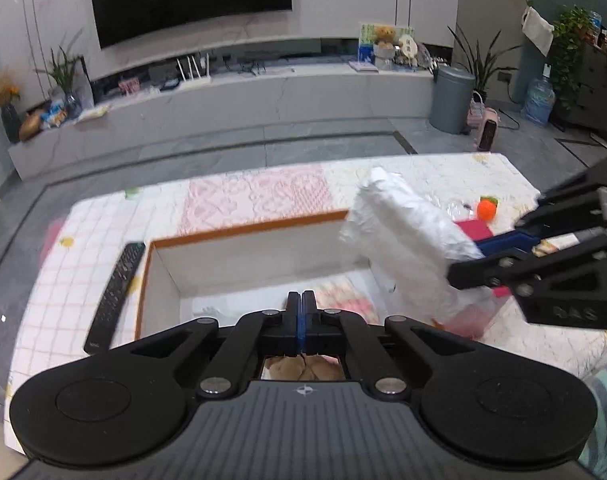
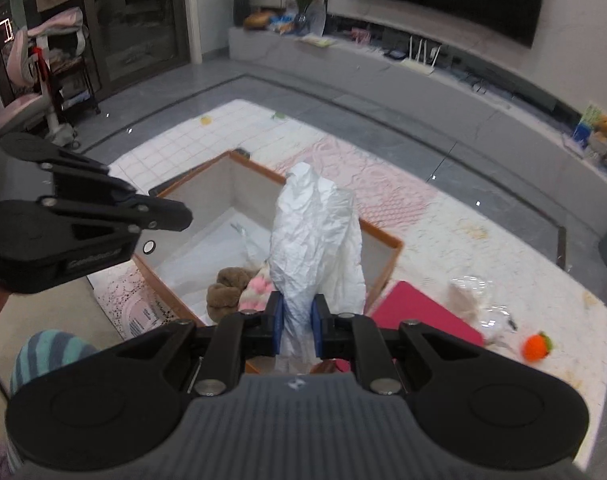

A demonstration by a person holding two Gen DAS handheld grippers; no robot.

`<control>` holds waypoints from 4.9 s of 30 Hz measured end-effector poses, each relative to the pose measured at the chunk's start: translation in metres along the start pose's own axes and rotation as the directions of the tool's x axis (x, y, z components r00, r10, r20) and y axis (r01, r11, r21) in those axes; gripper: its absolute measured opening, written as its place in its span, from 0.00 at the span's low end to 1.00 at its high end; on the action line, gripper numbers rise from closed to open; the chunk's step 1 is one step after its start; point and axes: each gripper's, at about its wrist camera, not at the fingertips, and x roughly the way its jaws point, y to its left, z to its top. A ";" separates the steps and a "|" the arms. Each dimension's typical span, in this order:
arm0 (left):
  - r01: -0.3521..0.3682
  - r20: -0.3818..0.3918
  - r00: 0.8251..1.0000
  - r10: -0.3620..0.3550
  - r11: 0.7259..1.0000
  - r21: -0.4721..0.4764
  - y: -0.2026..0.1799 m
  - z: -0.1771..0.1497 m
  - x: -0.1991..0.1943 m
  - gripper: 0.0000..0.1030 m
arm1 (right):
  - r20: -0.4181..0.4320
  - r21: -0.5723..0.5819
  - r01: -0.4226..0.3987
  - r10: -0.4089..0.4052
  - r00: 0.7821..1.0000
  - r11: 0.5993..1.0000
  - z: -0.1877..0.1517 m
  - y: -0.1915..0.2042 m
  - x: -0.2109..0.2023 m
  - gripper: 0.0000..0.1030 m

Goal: Organize soft objects
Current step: 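Carry the white cloth and pink knitted item with both tools into the box, then open both tools to release the cloth and knitted item in the box, then move both tools toward the yellow cloth and foil packet on the table, then grasp the yellow cloth with the right tool while the left tool grasps the foil snack packet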

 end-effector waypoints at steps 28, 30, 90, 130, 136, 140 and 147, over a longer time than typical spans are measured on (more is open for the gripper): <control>0.167 -0.215 0.954 -0.211 0.964 -0.208 0.022 -0.023 0.124 0.30 | -0.120 0.074 0.031 -0.022 0.993 0.997 0.006 -0.030 0.092 0.13; 0.162 -0.204 0.958 -0.199 0.969 -0.188 0.020 -0.021 0.121 0.26 | -0.121 0.083 0.026 -0.015 0.993 0.996 0.009 -0.031 0.099 0.13; 0.019 0.218 0.976 -0.006 0.998 -0.056 -0.016 -0.022 0.011 0.69 | 0.196 0.291 0.024 -0.084 0.977 0.956 -0.060 -0.027 0.016 0.57; 0.386 -0.106 0.919 -0.379 0.819 0.425 -0.311 0.006 0.157 0.71 | -0.153 0.535 0.334 -0.300 0.942 0.776 -0.290 -0.271 -0.006 0.93; 0.368 -0.183 0.930 -0.320 0.800 0.473 -0.329 0.011 0.193 0.71 | -0.180 0.497 0.354 -0.305 0.935 0.792 -0.286 -0.287 0.023 0.91; 0.359 -0.211 0.933 -0.292 0.797 0.485 -0.333 0.012 0.211 0.71 | -0.189 0.498 0.354 -0.299 0.935 0.792 -0.289 -0.295 0.033 0.80; 0.338 -0.247 0.939 -0.238 0.764 0.550 -0.346 0.013 0.238 0.75 | -0.167 0.464 0.361 -0.320 0.933 0.809 -0.295 -0.295 0.036 0.67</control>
